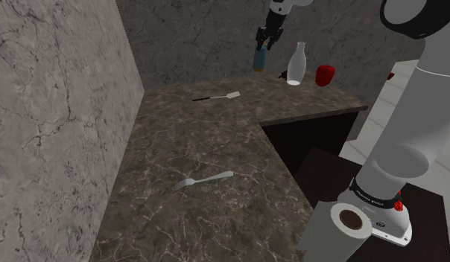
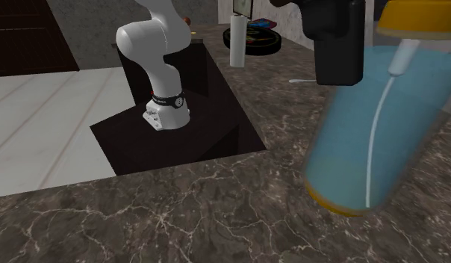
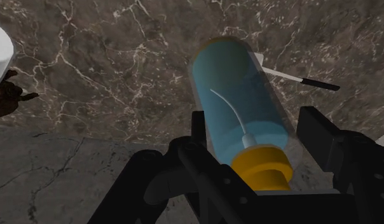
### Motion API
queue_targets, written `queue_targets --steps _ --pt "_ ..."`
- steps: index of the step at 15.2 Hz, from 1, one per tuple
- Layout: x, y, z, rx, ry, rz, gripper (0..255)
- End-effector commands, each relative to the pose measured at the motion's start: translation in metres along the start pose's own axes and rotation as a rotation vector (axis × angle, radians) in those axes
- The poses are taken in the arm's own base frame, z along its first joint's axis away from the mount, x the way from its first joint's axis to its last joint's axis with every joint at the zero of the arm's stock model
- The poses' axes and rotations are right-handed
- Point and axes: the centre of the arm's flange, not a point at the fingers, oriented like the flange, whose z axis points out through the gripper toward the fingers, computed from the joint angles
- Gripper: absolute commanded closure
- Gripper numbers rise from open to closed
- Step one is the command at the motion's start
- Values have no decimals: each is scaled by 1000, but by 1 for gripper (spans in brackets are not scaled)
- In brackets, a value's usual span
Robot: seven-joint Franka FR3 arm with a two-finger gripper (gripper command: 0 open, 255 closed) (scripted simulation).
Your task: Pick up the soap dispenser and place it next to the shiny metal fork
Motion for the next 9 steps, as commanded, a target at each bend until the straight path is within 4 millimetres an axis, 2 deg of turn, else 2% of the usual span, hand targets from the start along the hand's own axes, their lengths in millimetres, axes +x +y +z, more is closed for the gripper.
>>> queue_targets --steps 1,9 --pt "4 -2 -10 0 0 0 255" --pt "18 -6 -50 0 0 0 255"
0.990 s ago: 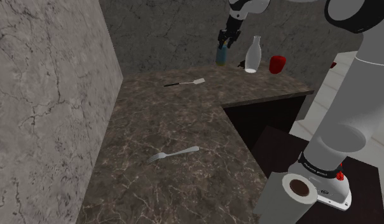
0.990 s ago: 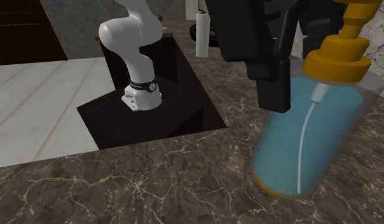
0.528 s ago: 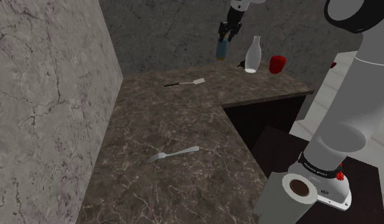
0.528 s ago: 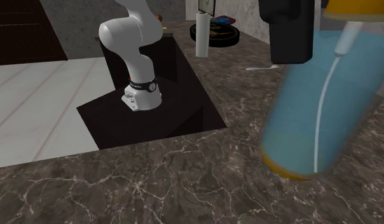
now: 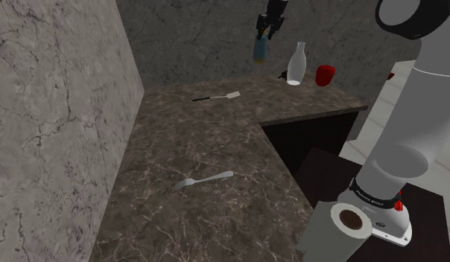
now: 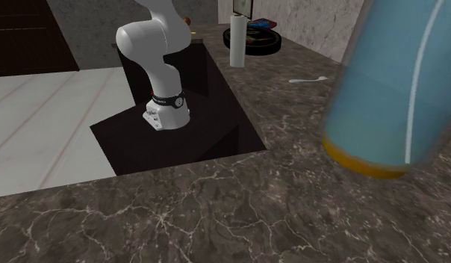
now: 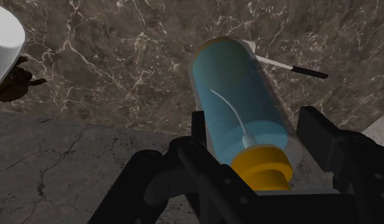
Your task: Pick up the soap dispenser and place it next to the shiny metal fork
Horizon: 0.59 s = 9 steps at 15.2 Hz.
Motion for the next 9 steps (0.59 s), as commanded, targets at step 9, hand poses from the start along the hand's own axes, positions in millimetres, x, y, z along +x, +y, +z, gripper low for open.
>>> queue_targets --steps 9 --pt "-14 -49 -30 0 0 0 255"
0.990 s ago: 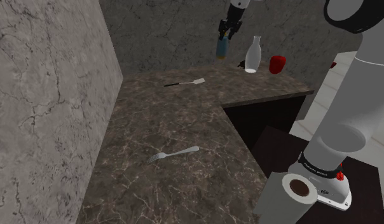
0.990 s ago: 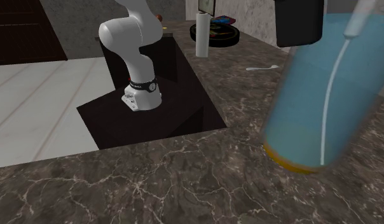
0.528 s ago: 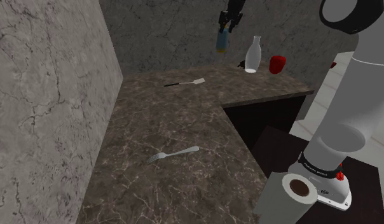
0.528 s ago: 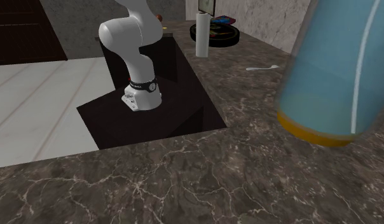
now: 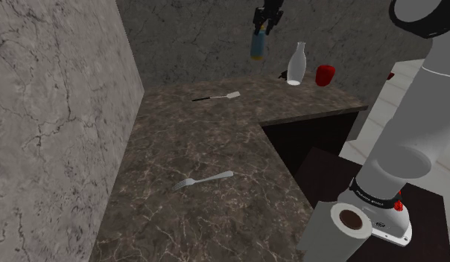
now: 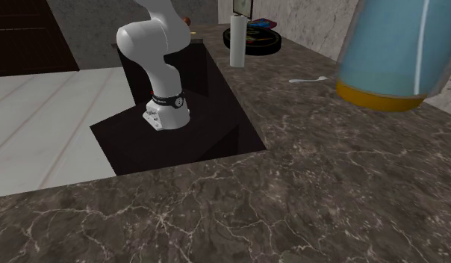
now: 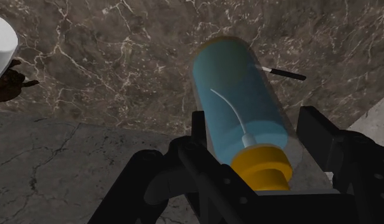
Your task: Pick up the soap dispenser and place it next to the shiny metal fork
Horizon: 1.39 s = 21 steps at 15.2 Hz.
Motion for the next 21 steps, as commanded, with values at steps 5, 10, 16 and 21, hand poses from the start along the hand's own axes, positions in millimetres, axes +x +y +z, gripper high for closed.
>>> queue_targets --steps 5,10,16,21 --pt "-33 -70 -6 -1 1 1 255" --pt "-62 -129 -9 -1 1 1 255" --pt "-97 -200 -14 -1 1 1 255" --pt "-126 -259 -18 -1 1 1 255"
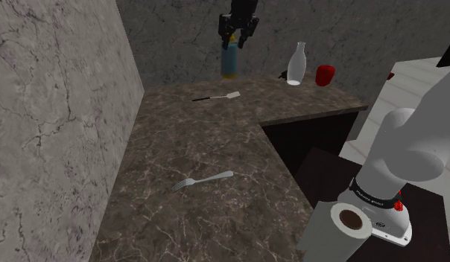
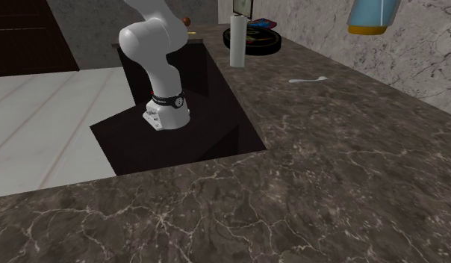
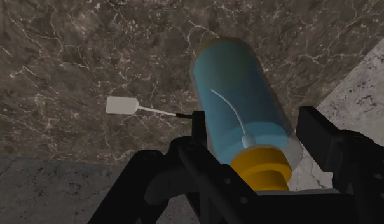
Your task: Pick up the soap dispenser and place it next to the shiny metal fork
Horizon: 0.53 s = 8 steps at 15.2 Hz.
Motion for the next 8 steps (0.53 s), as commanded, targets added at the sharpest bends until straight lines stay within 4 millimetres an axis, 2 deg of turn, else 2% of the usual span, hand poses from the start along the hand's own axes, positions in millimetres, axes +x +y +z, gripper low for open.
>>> queue_targets --steps 1,8 --pt "-13 -22 -2 0 0 2 255" --pt "-54 -104 -8 0 0 2 255"
